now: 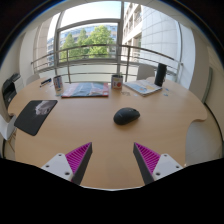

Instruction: Arrange mouse

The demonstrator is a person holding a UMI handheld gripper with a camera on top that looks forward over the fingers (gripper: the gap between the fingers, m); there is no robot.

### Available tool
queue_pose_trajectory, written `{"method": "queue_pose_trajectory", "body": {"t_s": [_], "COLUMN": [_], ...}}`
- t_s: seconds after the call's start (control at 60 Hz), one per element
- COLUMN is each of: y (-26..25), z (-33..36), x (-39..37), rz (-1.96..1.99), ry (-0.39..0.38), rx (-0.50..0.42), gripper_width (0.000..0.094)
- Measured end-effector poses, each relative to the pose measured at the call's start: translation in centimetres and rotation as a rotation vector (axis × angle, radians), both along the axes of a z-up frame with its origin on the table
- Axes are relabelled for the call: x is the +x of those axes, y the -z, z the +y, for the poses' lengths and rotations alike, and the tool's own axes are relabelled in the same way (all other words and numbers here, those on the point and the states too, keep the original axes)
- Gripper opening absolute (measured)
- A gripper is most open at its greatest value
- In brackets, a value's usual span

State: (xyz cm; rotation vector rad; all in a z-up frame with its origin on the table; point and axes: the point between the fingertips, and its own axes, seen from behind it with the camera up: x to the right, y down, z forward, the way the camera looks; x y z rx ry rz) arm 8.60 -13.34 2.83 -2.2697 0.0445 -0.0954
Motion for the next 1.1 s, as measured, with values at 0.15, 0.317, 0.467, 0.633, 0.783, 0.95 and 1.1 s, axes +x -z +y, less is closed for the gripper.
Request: {"method": "queue_pose_trajectory", "body": {"t_s": [0.15,0.317,0.467,0.633,0.783,0.95,1.1], "y": [2.6,4.2,4.0,4.4,4.3,4.1,-2.2], "z": [6.8,12.5,16.4,19.0,19.6,19.1,17.6], "x": [2.8,4.5,5.0,5.5,4.6,4.8,4.3], "rz": [0.042,0.084,0.103,0.038,0.015,-0.032,-0.053], "ry": [0.033,0.077,0.102,0.108,0.074,0.11,0.184], "rx": [0.003,-0.002,0.023,0.037,0.051,0.031,0.11], "gripper_width": [0.0845,0.0844,0.0838,0.0667,0.0484,0.0397,0.0396]}}
